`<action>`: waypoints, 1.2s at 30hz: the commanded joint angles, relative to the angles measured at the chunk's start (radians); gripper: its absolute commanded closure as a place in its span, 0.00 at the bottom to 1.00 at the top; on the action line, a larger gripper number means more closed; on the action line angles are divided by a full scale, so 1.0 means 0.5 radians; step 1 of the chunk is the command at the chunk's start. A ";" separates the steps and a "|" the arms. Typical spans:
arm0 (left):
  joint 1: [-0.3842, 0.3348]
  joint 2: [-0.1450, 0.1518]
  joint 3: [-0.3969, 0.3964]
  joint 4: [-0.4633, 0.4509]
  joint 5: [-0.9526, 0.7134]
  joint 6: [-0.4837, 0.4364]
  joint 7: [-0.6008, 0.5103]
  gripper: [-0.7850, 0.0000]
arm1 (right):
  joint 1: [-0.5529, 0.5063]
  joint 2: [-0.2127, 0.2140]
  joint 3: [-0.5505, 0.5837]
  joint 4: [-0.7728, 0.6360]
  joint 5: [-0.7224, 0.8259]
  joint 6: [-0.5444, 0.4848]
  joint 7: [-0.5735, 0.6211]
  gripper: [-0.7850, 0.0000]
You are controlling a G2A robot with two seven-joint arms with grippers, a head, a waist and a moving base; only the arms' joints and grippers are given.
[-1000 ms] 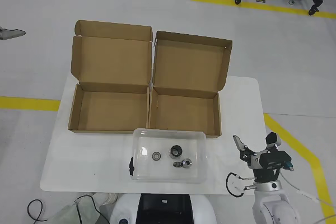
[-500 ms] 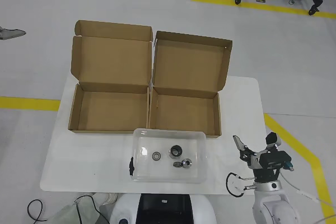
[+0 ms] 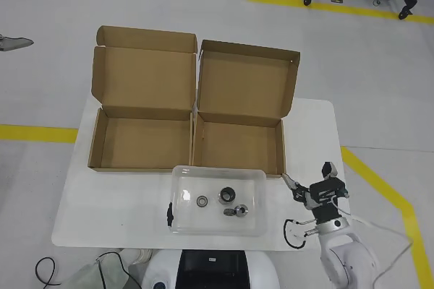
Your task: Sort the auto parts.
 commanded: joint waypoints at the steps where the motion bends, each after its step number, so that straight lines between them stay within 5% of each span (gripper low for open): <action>1: 0.000 0.000 0.000 0.000 0.000 0.000 0.000 0.00 | 0.044 0.004 -0.022 0.035 0.002 -0.074 0.033 0.00; 16: 0.000 0.000 0.000 0.000 0.000 0.000 0.000 0.00 | 0.493 0.030 -0.300 0.322 -0.002 -0.623 0.372 0.00; 36: 0.000 0.000 0.000 0.000 0.000 0.000 0.000 0.00 | 0.524 0.034 -0.337 0.332 -0.015 -0.701 0.385 0.00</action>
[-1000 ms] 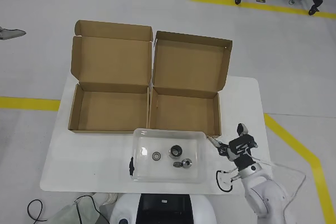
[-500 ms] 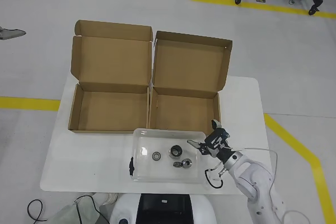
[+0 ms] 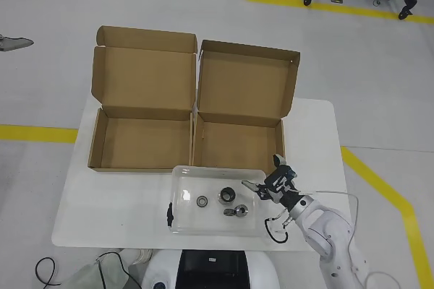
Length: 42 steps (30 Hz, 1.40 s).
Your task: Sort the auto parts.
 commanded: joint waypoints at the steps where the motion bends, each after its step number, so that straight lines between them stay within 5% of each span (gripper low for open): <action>1: 0.000 0.000 0.000 0.000 0.000 0.000 0.000 0.00 | 0.043 0.005 -0.033 0.017 -0.007 -0.092 0.014 0.00; 16: 0.000 0.000 0.000 0.000 0.000 0.000 0.000 0.00 | 0.318 0.044 -0.284 0.158 0.095 -0.747 0.214 0.00; 20: 0.000 0.000 0.000 0.000 0.000 0.000 0.000 0.00 | 0.338 0.050 -0.316 0.171 0.157 -0.730 0.323 0.02; 31: 0.000 0.000 0.000 0.000 0.000 0.000 0.000 0.00 | 0.333 0.072 -0.359 0.151 0.259 -0.596 0.619 0.26; 42: 0.000 0.000 0.000 0.000 0.000 0.000 0.000 0.00 | 0.364 0.090 -0.410 0.150 0.380 -0.475 0.883 0.19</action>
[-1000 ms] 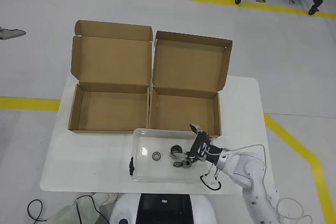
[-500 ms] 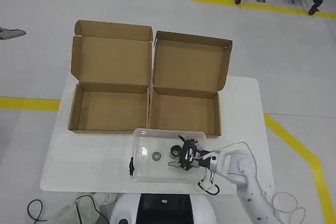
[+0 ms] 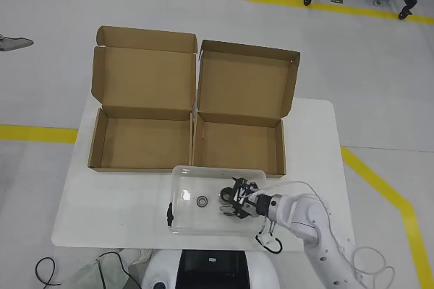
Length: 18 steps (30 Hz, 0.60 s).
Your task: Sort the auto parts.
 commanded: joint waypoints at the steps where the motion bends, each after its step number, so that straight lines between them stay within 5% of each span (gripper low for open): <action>1: 0.000 0.000 0.000 0.000 0.000 0.000 0.000 0.00 | 0.010 0.003 -0.006 0.022 0.022 0.010 0.027 0.20; 18: 0.000 0.000 0.000 0.000 0.000 0.000 0.000 0.00 | 0.185 0.010 -0.162 0.237 0.170 0.083 0.190 0.22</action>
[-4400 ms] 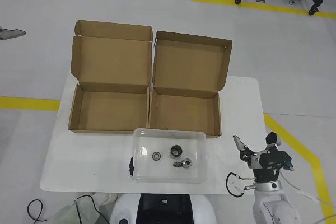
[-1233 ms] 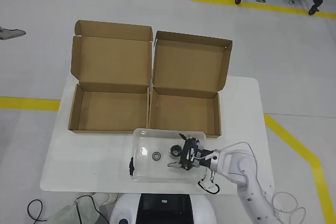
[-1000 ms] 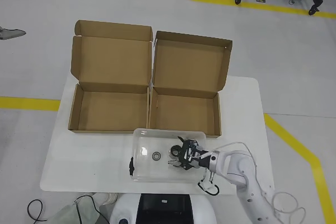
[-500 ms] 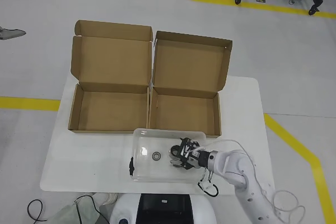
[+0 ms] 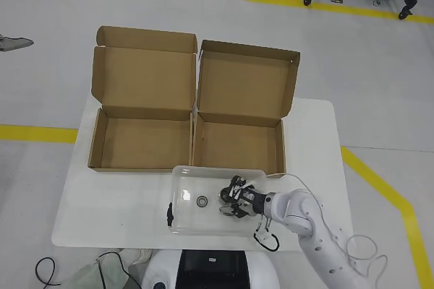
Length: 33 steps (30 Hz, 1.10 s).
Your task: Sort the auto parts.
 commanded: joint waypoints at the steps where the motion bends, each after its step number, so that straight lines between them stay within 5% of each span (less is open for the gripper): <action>1: 0.000 0.000 0.000 0.000 0.000 0.000 0.000 0.00 | 0.021 -0.001 -0.025 0.015 0.006 0.012 0.015 0.22; 8: 0.000 0.000 0.000 0.000 0.000 0.000 0.000 0.00 | 0.068 0.002 -0.087 0.036 0.016 0.060 0.066 0.41; 11: 0.000 0.000 0.000 0.000 0.000 0.000 0.000 0.00 | 0.073 0.006 -0.099 0.034 0.019 0.077 0.073 0.64; 14: 0.000 0.000 0.000 0.000 0.000 0.000 0.000 0.00 | 0.072 0.012 -0.105 0.020 0.016 0.092 0.077 1.00; 25: 0.000 0.000 0.000 0.000 0.000 0.000 0.000 0.00 | 0.037 0.039 -0.099 -0.054 -0.042 0.104 -0.030 1.00; 33: 0.000 0.000 0.000 0.000 0.000 0.000 0.000 0.00 | -0.007 0.065 -0.053 -0.095 -0.121 0.063 -0.334 1.00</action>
